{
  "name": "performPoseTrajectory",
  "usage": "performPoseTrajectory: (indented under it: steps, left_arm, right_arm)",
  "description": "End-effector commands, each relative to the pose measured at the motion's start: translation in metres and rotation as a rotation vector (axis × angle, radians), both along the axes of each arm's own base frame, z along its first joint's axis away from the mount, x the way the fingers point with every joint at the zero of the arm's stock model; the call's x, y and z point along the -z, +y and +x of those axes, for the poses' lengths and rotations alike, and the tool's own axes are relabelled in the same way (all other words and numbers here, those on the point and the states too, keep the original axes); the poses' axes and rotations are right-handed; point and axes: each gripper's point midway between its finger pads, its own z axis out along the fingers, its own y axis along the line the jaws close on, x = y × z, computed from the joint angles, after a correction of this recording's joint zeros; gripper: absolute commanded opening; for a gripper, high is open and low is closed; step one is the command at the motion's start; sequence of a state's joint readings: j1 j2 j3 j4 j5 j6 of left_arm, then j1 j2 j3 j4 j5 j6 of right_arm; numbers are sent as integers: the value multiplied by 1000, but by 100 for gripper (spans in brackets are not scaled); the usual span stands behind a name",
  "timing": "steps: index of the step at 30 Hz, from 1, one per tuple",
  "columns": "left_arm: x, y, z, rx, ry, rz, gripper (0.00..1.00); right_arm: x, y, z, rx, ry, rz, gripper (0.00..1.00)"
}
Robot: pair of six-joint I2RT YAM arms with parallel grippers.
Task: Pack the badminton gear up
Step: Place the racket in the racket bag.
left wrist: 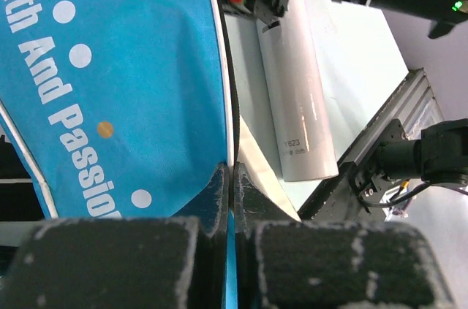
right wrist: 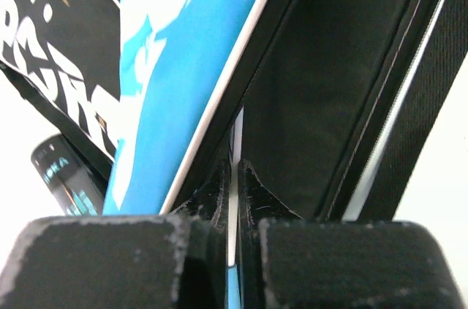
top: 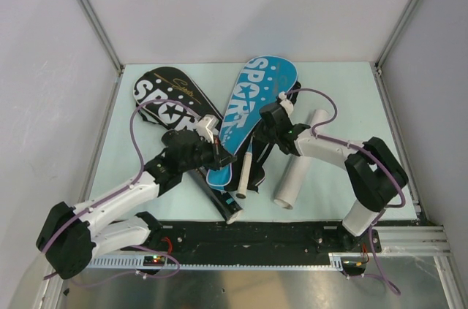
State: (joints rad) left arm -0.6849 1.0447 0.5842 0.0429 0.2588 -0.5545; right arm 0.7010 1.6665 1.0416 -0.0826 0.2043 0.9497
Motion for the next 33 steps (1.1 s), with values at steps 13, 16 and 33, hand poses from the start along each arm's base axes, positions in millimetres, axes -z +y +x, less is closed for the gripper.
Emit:
performPoseTrajectory:
  steps: [13, 16, 33]
  left_arm:
    - [-44, -13, -13, 11, 2, -244, 0]
    - [-46, -15, -12, 14, 6, -256, 0]
    - [-23, -10, 8, -51, -45, -157, 0]
  right_arm:
    - [-55, 10, 100, 305, -214, 281, 0]
    - [-53, 18, 105, 326, -218, 282, 0]
    - [-31, 34, 75, 144, -118, 166, 40]
